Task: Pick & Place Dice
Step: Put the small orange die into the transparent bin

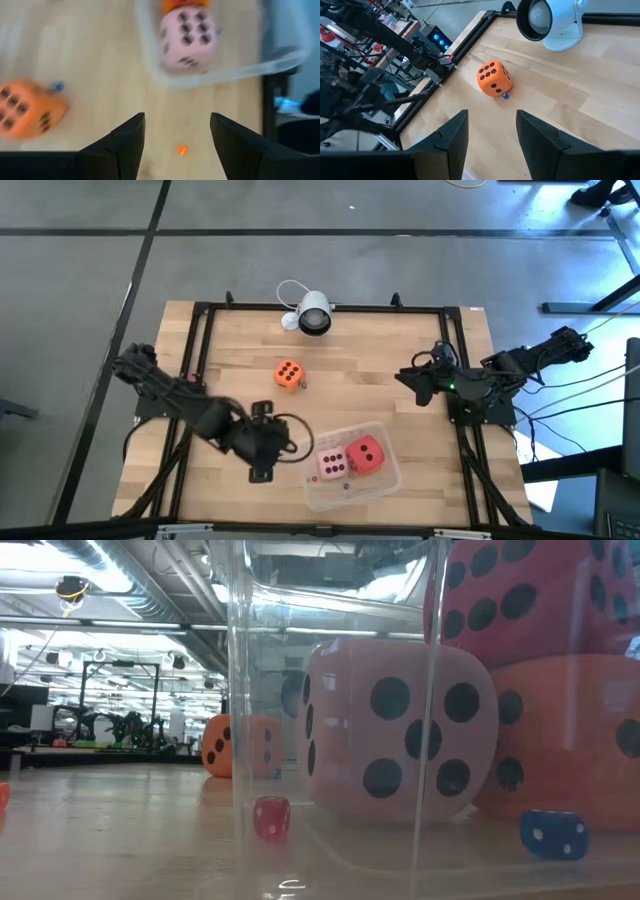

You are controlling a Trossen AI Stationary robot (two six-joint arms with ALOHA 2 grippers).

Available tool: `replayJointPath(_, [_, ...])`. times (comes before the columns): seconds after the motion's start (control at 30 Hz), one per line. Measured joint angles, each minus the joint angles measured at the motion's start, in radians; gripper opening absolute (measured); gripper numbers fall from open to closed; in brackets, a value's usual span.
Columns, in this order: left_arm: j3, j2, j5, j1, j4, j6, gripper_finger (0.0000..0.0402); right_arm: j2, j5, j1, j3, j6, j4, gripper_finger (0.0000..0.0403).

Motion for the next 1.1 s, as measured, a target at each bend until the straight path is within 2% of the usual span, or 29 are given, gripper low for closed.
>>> replayJointPath(0.2, [-0.057, 0.007, -0.128, -0.076, -0.068, -0.226, 0.0225, 0.0, 0.0, 0.0, 0.0, -0.017, 0.0, 0.0164])
replayJointPath(0.37, [-0.178, 0.007, -0.143, -0.14, -0.059, -0.4, 0.0228, 0.001, 0.0, 0.0, 0.0, -0.017, 0.001, 0.0164])
replayJointPath(0.47, [-0.276, 0.007, -0.144, -0.186, -0.013, -0.489, 0.0228, 0.002, 0.0, 0.0, 0.0, -0.017, 0.002, 0.0164])
replayJointPath(0.57, [-0.375, 0.008, -0.143, -0.223, 0.108, -0.562, 0.0228, 0.002, 0.0, 0.0, 0.0, -0.017, 0.001, 0.0164])
replayJointPath(0.7, [-0.481, 0.008, -0.143, -0.257, 0.313, -0.585, 0.0228, 0.002, 0.0, 0.0, 0.0, -0.017, 0.001, 0.0164])
replayJointPath(0.83, [-0.565, 0.008, -0.098, -0.28, 0.469, -0.524, 0.0228, 0.002, 0.0, 0.0, 0.0, -0.017, 0.001, 0.0164])
replayJointPath(0.93, [-0.609, 0.008, -0.052, -0.282, 0.517, -0.501, 0.0228, 0.002, 0.0, 0.0, 0.0, -0.017, 0.001, 0.0164])
replayJointPath(1.1, [-0.661, 0.007, -0.054, -0.274, 0.572, -0.502, 0.0226, 0.002, 0.0, 0.0, 0.0, -0.013, 0.002, 0.0164])
